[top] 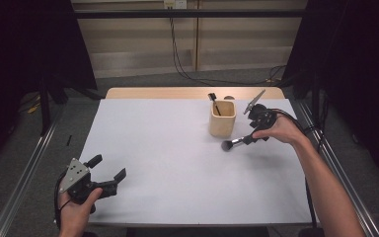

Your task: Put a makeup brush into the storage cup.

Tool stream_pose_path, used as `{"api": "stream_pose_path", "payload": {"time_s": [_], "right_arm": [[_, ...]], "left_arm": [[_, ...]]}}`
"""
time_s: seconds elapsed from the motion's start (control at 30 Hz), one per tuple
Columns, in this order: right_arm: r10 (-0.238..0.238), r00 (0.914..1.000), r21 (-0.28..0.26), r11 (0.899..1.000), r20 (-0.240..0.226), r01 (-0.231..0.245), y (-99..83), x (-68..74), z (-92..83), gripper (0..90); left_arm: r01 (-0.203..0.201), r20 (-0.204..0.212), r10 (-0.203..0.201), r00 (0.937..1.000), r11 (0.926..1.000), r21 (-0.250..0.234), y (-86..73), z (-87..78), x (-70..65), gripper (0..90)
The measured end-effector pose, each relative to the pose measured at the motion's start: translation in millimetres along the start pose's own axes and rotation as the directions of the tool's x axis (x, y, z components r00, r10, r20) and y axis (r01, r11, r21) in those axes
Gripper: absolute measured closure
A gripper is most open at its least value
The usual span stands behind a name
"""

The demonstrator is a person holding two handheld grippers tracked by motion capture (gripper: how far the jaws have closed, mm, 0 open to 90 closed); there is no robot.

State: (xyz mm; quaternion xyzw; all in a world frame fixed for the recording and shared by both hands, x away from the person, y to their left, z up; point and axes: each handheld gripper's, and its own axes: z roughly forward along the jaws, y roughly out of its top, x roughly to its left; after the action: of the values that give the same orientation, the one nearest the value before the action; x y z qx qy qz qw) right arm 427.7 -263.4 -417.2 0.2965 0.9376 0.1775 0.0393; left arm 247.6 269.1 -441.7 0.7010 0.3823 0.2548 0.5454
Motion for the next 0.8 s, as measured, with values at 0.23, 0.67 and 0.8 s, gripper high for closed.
{"api": "stream_pose_path", "payload": {"time_s": [0.23,0.67,0.8], "right_arm": [[-0.029,0.9996,0.037,0.999,-0.005,0.029,-0.7,-3.2,12.6,19.0],[-0.09,0.9959,0.069,0.993,-0.01,0.091,2.1,-2.8,26.1,28.7],[-0.101,0.9948,0.081,0.991,-0.012,0.102,3.9,-2.6,29.0,28.9]], "left_arm": [[0.003,0.004,-0.003,1.0,1.0,0.004,-0.2,0.4,0.0,3.5],[0.006,0.006,-0.006,1.0,1.0,0.005,-0.7,1.2,-0.1,3.5],[0.009,0.005,-0.009,0.9999,0.9999,0.005,-0.8,1.6,-0.4,3.5]]}}
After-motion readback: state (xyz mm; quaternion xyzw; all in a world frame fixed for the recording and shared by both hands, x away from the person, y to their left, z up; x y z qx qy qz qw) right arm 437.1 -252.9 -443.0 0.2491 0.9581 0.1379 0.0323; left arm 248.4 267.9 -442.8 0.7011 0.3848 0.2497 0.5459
